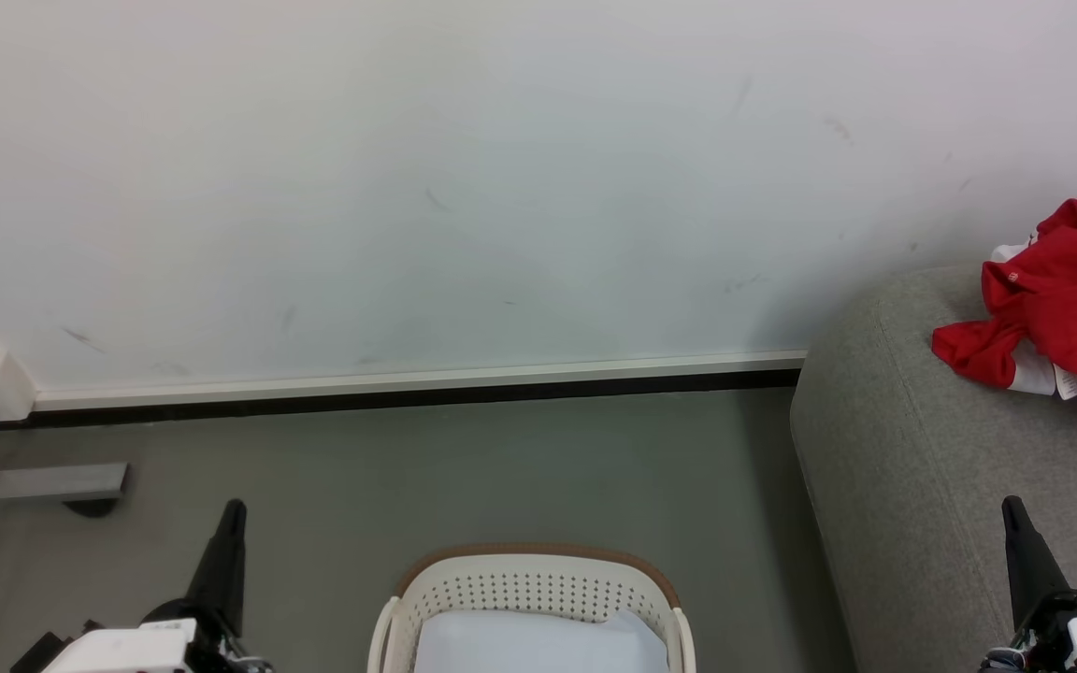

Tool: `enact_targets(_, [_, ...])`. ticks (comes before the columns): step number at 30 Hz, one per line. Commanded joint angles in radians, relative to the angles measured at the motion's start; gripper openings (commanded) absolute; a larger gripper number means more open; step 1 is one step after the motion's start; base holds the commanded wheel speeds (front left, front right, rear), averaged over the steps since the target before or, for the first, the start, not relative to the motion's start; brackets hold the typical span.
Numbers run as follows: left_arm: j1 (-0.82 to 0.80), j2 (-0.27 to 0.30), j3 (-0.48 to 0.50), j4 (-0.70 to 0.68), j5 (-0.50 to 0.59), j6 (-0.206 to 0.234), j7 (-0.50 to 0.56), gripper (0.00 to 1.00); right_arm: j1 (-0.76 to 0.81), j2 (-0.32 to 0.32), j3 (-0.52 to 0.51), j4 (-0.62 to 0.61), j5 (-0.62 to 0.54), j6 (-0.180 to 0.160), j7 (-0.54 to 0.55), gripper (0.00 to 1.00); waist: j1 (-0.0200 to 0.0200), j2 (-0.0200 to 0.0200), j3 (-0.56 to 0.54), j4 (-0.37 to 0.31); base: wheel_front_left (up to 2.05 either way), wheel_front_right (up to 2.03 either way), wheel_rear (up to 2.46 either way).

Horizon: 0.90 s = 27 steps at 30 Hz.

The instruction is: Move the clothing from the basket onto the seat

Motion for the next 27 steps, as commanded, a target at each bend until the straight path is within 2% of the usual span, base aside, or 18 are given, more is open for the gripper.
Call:
enact_targets(1, [-0.008,0.008,0.003,-0.003,-0.014,-0.004,0.005,0.00,-0.011,-0.002,-0.003,-0.003,0.001,-0.002,0.004,0.00,0.0000,0.0000,0.000,0.000,0.00,0.00,0.00])
enact_targets(27, [-0.008,0.008,0.002,-0.003,-0.014,-0.004,0.004,0.00,-0.011,0.003,-0.009,-0.002,-0.007,-0.002,0.008,0.00,0.0000,0.0000,0.000,0.000,0.00,0.00,0.00])
